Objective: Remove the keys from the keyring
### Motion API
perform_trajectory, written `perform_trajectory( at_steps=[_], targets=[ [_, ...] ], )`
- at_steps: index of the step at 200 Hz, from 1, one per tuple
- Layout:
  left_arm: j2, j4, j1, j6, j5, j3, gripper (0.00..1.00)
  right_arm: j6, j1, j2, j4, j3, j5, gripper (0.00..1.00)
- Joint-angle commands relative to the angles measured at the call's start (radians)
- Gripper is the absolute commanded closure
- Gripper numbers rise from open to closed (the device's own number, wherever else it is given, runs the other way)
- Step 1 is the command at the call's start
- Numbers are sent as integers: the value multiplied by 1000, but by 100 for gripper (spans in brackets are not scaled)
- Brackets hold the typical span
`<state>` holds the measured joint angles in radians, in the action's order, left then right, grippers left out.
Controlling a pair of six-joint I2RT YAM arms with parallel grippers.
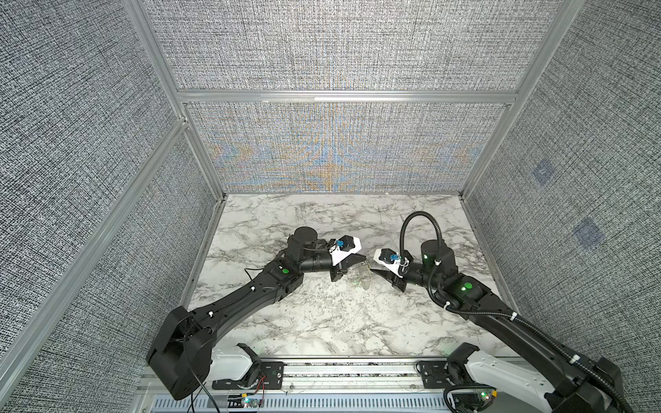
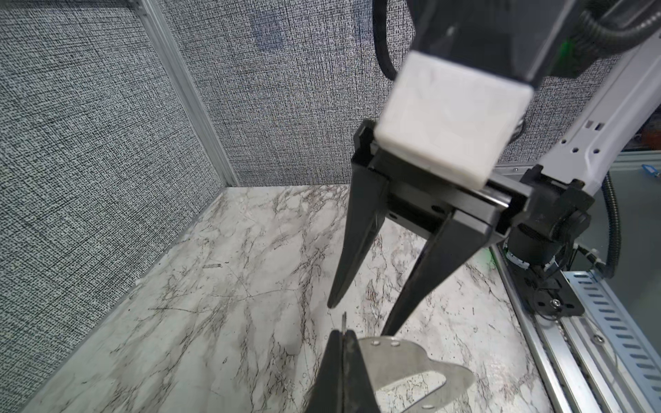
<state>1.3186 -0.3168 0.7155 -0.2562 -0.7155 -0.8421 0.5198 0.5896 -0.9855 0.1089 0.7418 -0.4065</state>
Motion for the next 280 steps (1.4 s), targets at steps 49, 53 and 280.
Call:
perform_trajectory(
  at_steps=[49, 53, 280],
  targets=[
    [1, -251, -2, 128, -27, 51, 100, -50, 9, -23, -116, -7, -175, 70],
    [1, -256, -3, 130, -27, 54, 100, -50, 10, -25, -114, -5, -177, 70],
    [-29, -164, 92, -267, 152, 96, 100, 117, -48, 73, 180, 53, 9, 74]
  ],
)
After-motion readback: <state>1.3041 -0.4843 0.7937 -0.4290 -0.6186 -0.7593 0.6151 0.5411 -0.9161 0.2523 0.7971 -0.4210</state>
